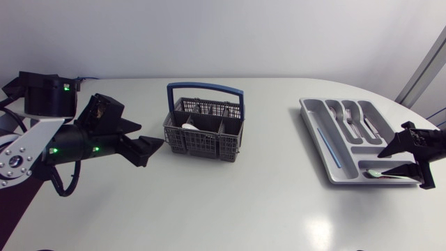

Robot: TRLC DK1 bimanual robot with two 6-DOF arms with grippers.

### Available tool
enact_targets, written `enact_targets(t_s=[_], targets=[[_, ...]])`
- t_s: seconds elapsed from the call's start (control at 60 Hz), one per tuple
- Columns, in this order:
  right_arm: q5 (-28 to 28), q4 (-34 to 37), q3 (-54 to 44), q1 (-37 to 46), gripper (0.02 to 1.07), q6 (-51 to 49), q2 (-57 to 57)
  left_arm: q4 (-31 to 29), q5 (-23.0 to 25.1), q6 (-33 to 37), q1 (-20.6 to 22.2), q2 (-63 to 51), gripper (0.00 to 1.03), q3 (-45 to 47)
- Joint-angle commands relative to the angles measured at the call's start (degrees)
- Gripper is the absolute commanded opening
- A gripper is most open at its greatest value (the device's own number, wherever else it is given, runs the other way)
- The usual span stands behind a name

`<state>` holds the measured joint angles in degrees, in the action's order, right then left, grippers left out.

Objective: Unload the cutlery basket into the drawer organizer.

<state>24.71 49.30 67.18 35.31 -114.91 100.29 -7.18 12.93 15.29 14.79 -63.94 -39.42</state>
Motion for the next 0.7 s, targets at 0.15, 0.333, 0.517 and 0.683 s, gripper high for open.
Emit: enact_targets(t_s=[0.15,0.333,0.517,0.683], targets=[[3.24,-0.78,-5.21,-13.60,0.74,19.55,-9.32,8.15,-0.36,4.13,-6.09,-6.81,0.97,1.36],[3.50,-8.25,-6.71,-30.12,0.74,40.82,-11.70,14.65,-0.27,4.05,-9.16,-17.62,0.97,-2.33],[0.69,-18.27,-4.42,-44.63,0.73,58.93,-7.13,18.78,-0.18,3.96,-10.13,-27.29,0.97,-7.60],[-0.98,-22.40,0.32,-50.51,0.66,67.89,-0.80,19.13,0.52,3.34,-12.15,-33.70,0.91,-12.79]])
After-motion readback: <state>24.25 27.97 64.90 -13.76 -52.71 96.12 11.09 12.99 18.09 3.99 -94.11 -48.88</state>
